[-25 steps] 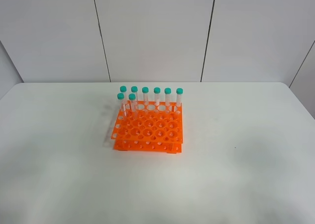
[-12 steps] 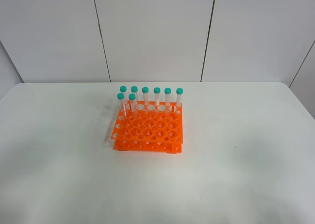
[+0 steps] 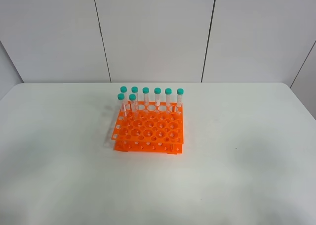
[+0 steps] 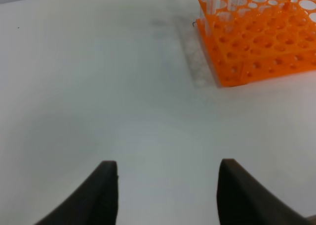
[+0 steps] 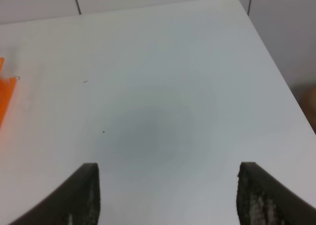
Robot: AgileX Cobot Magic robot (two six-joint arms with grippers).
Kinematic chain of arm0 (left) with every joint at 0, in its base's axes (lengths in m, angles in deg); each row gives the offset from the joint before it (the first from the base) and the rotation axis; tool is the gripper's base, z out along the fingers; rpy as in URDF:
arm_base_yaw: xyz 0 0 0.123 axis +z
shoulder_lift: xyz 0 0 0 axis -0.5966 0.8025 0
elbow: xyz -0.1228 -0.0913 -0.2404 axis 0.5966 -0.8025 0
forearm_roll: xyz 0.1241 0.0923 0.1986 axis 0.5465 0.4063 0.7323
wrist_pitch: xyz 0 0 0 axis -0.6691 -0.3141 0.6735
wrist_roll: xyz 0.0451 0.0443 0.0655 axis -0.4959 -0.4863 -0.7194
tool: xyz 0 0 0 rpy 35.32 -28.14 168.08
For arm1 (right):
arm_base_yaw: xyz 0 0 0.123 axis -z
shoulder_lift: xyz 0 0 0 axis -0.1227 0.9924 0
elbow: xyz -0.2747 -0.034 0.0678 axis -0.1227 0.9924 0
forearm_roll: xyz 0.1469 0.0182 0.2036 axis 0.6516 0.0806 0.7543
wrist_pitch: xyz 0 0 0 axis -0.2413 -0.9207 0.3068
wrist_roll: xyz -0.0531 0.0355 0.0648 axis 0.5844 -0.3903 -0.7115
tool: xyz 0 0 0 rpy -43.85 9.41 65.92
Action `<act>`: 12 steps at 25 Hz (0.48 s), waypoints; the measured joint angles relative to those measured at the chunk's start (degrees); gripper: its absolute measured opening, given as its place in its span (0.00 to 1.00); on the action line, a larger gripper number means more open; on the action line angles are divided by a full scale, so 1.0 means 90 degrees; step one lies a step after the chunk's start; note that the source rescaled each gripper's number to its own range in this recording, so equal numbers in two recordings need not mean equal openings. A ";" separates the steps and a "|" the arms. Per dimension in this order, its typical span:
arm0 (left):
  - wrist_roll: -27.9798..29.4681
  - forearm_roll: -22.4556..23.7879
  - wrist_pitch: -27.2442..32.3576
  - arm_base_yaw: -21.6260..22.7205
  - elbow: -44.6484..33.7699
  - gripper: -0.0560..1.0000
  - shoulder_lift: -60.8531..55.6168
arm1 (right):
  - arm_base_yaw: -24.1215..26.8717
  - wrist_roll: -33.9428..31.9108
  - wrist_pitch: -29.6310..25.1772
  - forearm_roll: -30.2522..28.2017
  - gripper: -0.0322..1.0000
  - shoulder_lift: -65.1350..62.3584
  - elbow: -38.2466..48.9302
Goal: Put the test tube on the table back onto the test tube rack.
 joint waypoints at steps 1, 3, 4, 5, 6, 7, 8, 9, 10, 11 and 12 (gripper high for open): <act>0.0000 0.0000 0.0000 0.0000 0.0000 0.53 0.0000 | 0.0000 0.0000 0.0000 0.0000 0.65 0.0000 0.0000; 0.0000 0.0000 0.0000 0.0000 0.0000 0.53 0.0000 | 0.0000 0.0000 0.0000 0.0012 0.65 0.0000 0.0000; 0.0000 0.0000 0.0000 0.0000 0.0000 0.53 0.0000 | 0.0000 0.0000 0.0000 0.0018 0.65 0.0000 0.0000; 0.0000 0.0000 0.0000 0.0000 0.0000 0.53 0.0000 | 0.0000 0.0000 0.0000 0.0013 0.65 0.0000 0.0000; 0.0000 0.0000 0.0000 0.0000 0.0000 0.53 0.0000 | 0.0000 0.0000 0.0000 0.0019 0.65 0.0000 0.0000; 0.0000 0.0000 0.0000 0.0000 0.0000 0.53 0.0000 | 0.0000 0.0000 0.0000 0.0019 0.65 0.0000 0.0000; 0.0000 0.0000 0.0000 0.0000 0.0000 0.53 0.0000 | 0.0000 0.0000 0.0000 0.0019 0.65 0.0000 0.0000; 0.0000 0.0000 0.0000 0.0000 0.0000 0.53 0.0000 | 0.0000 0.0000 0.0000 0.0019 0.65 0.0000 0.0000; 0.0000 0.0000 0.0000 0.0000 0.0000 0.53 0.0000 | 0.0000 0.0000 0.0000 0.0019 0.65 0.0000 0.0000; 0.0000 0.0000 0.0000 0.0000 0.0000 0.53 0.0000 | 0.0000 0.0000 0.0000 0.0019 0.65 0.0000 0.0000; 0.0000 0.0000 0.0000 0.0000 0.0000 0.53 0.0000 | 0.0000 0.0000 0.0000 0.0019 0.65 0.0000 0.0000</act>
